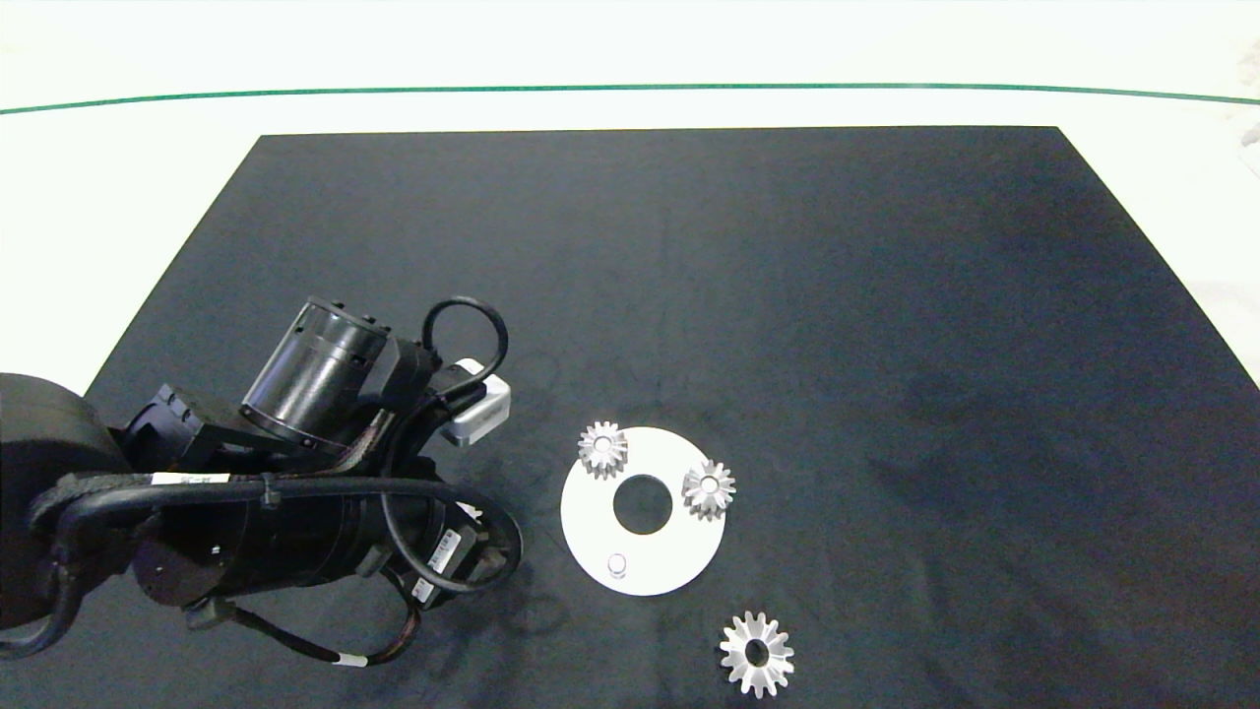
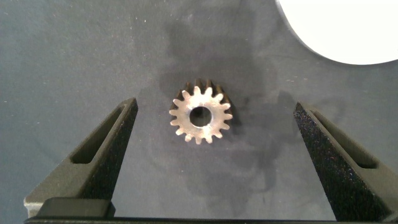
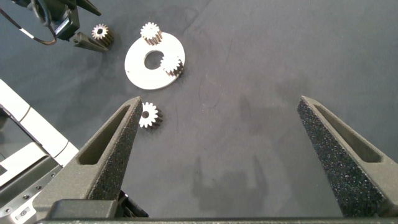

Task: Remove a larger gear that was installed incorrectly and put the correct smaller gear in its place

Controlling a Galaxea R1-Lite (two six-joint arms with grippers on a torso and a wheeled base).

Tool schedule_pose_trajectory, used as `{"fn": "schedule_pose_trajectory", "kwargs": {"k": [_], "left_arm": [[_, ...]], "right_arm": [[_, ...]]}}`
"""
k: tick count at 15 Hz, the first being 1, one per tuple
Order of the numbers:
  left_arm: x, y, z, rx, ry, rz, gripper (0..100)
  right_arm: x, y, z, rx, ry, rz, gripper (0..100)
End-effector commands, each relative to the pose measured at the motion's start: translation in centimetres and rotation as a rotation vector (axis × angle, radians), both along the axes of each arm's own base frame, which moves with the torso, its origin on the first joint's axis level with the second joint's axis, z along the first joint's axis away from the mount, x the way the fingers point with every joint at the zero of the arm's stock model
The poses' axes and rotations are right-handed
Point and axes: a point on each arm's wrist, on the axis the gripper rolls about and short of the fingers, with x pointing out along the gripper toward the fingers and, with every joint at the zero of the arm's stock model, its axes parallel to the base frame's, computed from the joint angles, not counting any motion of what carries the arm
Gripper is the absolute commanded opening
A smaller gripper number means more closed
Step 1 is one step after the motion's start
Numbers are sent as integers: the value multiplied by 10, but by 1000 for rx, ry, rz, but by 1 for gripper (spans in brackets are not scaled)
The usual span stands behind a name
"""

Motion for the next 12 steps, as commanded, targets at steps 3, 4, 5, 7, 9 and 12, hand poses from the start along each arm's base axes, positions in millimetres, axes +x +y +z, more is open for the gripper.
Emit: {"fn": "schedule_pose_trajectory", "kwargs": {"k": [3, 4, 5, 7, 9, 12], "left_arm": [[8, 4, -12, 32, 39, 27, 95], [8, 6, -12, 33, 40, 34, 92], [8, 6, -12, 30, 40, 36, 90], [8, 6, -12, 28, 41, 34, 86], [8, 5, -12, 29, 42, 32, 83], [8, 5, -13, 28, 43, 33, 75]], "right_arm": [[-2, -1, -1, -2, -2, -1, 100], [-1, -1, -1, -3, -1, -1, 100], [-1, -1, -1, -6, -4, 0, 100], [-1, -1, -2, -10, -2, 2, 100], [-2, -1, -2, -10, -2, 2, 100], [-3, -3, -2, -5, -6, 2, 100]]}}
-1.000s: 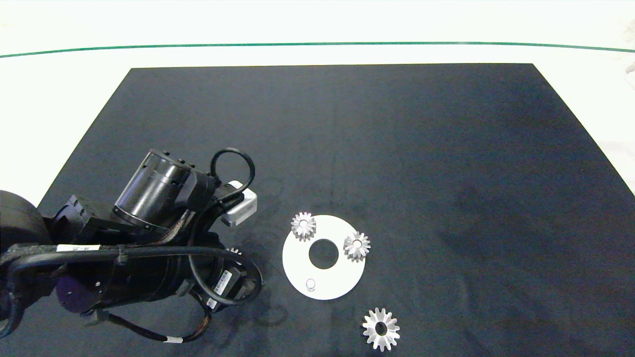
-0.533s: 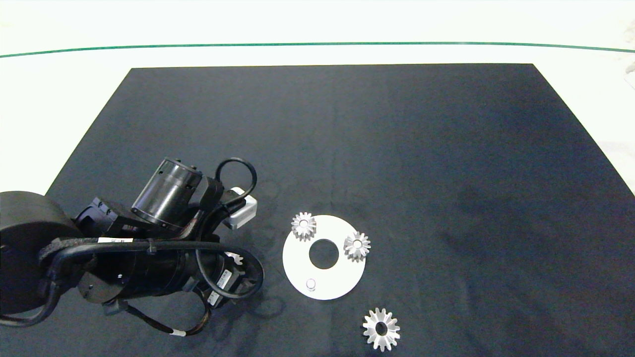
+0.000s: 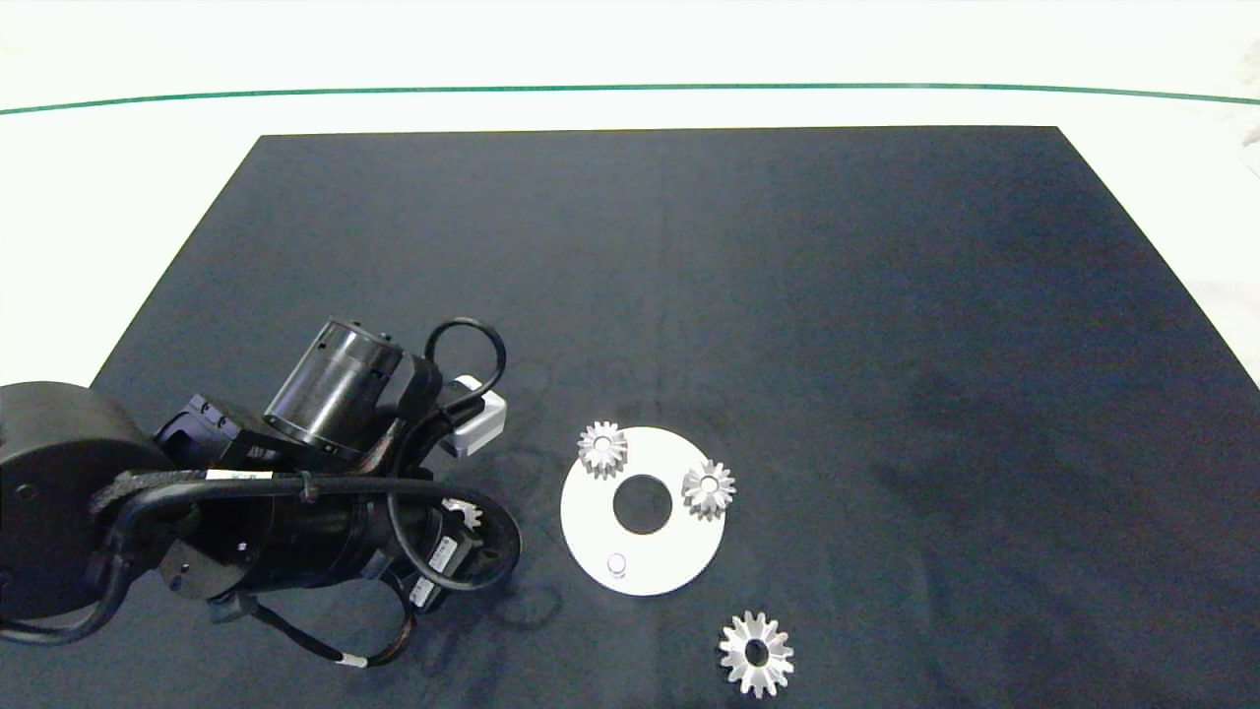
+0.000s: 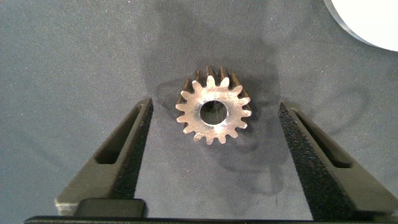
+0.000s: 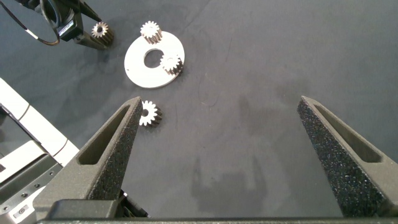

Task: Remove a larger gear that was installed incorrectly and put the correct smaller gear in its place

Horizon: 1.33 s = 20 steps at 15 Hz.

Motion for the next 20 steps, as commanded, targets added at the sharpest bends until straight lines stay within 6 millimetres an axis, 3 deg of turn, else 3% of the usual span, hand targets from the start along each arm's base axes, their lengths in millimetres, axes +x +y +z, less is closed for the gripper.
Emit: {"fn": "schedule_pose_trajectory", "kwargs": {"k": [1, 20], "left_arm": [[0, 0, 0, 3, 0, 2, 74], [2, -1, -2, -5, -9, 10, 36]], "right_arm": [[0, 0, 0, -1, 0, 0, 100], [-1, -1, -1, -2, 1, 1, 100]]}}
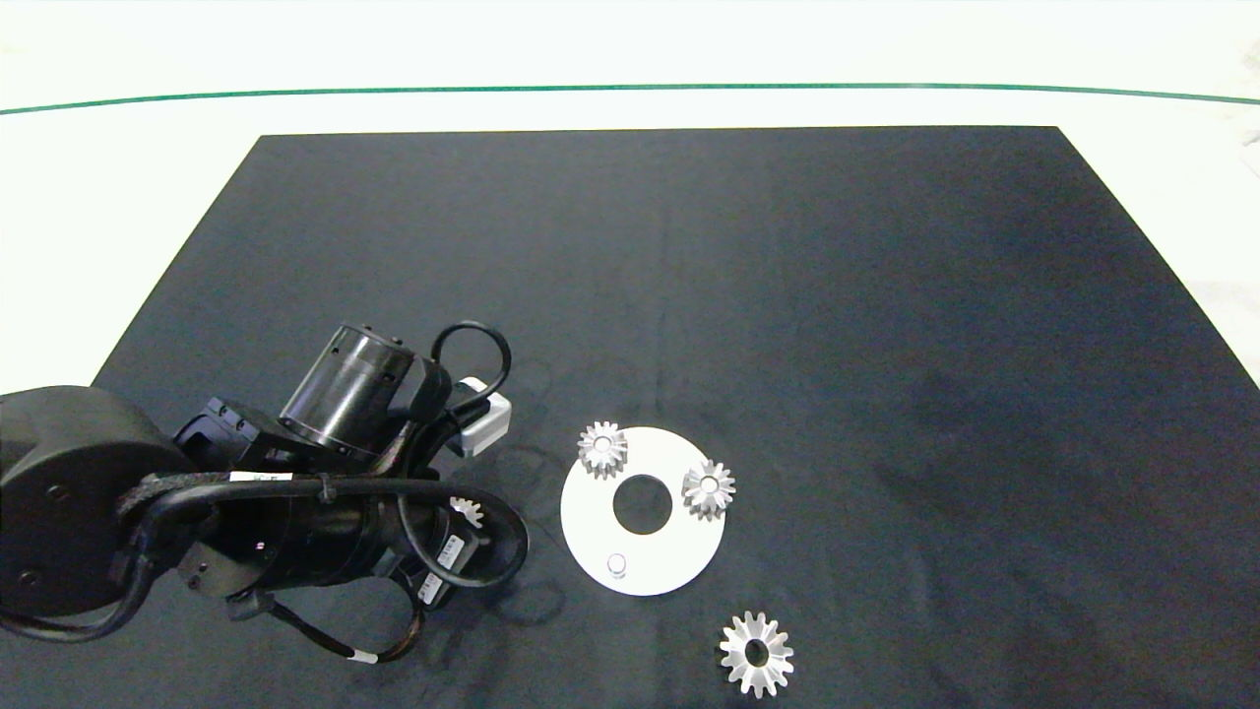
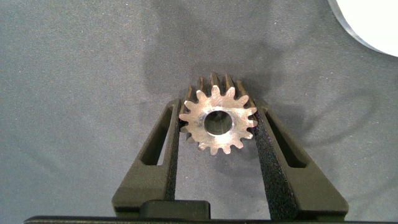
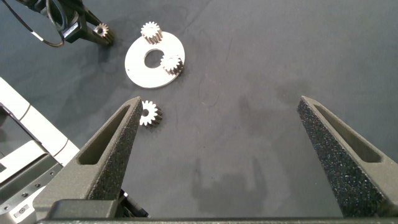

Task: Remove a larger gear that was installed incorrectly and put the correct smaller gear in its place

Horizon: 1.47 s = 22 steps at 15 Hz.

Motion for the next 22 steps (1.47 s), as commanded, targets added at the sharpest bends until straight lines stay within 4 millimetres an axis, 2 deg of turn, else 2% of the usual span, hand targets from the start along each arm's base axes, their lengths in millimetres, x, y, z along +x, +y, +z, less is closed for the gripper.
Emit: {"fn": "schedule_pose_trajectory", "kwargs": {"k": [1, 5, 11, 14, 17, 22], "left_arm": [[-3, 1, 2, -8, -7, 4, 33], [-9, 4, 5, -18, -16, 4, 26], [-36, 12, 34, -86, -113, -35, 14], [-55, -5, 41, -149, -112, -107, 8], [-65, -25, 42, -155, -104, -202, 7], [-44, -62, 34, -128, -72, -237, 7]], "right_arm": [[1, 1, 0, -4, 3, -1, 100], [1, 1, 0, -3, 4, 5, 100], [-2, -1, 0, 3, -4, 8, 100], [-1, -1, 0, 1, -4, 9, 100], [-2, -2, 0, -6, -16, 10, 100], [-3, -3, 1, -10, -21, 11, 100]]}}
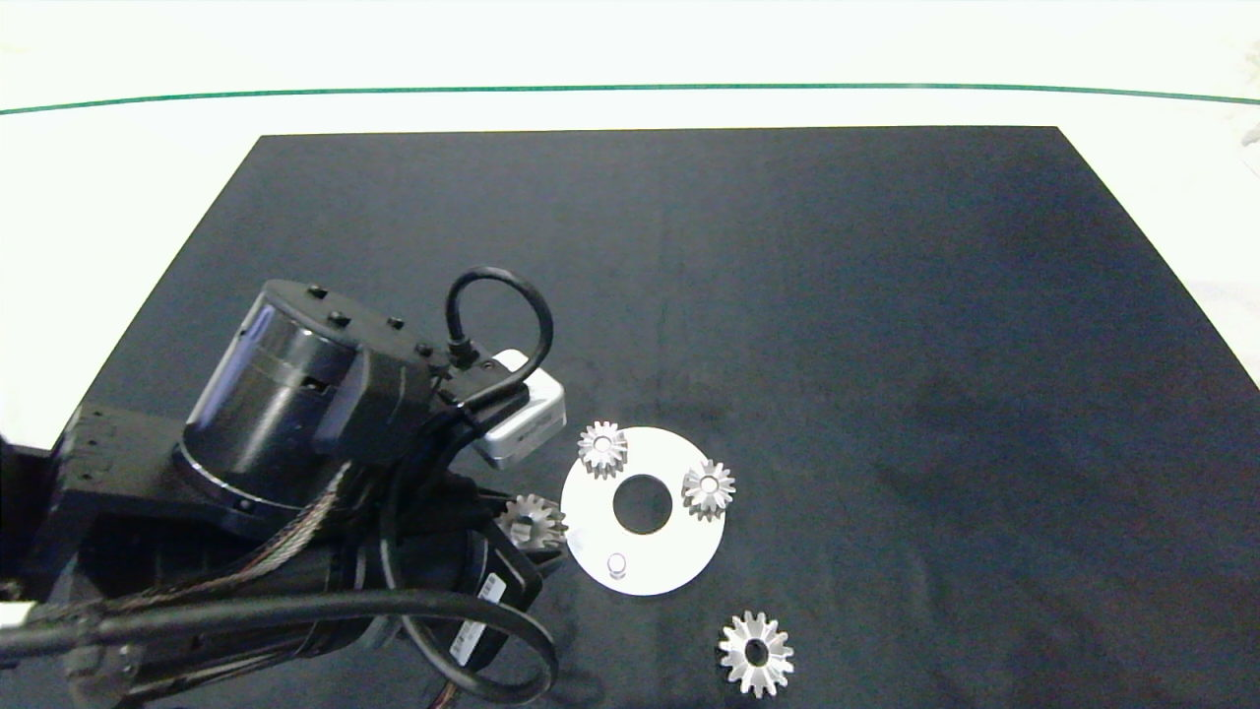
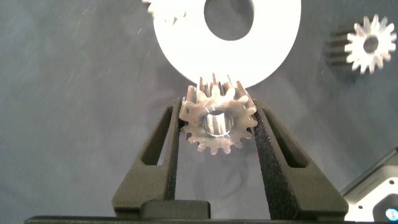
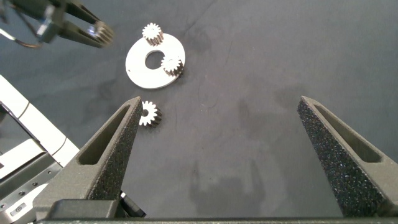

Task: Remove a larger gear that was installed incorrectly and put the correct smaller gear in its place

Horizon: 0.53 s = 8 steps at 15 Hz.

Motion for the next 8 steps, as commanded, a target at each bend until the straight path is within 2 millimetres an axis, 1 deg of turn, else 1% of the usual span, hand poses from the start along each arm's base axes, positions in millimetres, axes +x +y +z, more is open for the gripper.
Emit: {"fn": "schedule_pose_trajectory", "kwargs": {"k": [1, 4, 8], "left_arm": [[13, -28, -15, 47, 38, -29, 7], [18, -40, -23, 74, 52, -39, 7], [15, -50, -29, 95, 59, -63, 7]], "right_arm": [[0, 0, 0, -5, 1, 1, 100], [0, 0, 0, -2, -1, -1, 100], [-1, -1, 0, 0, -3, 1, 100]]}}
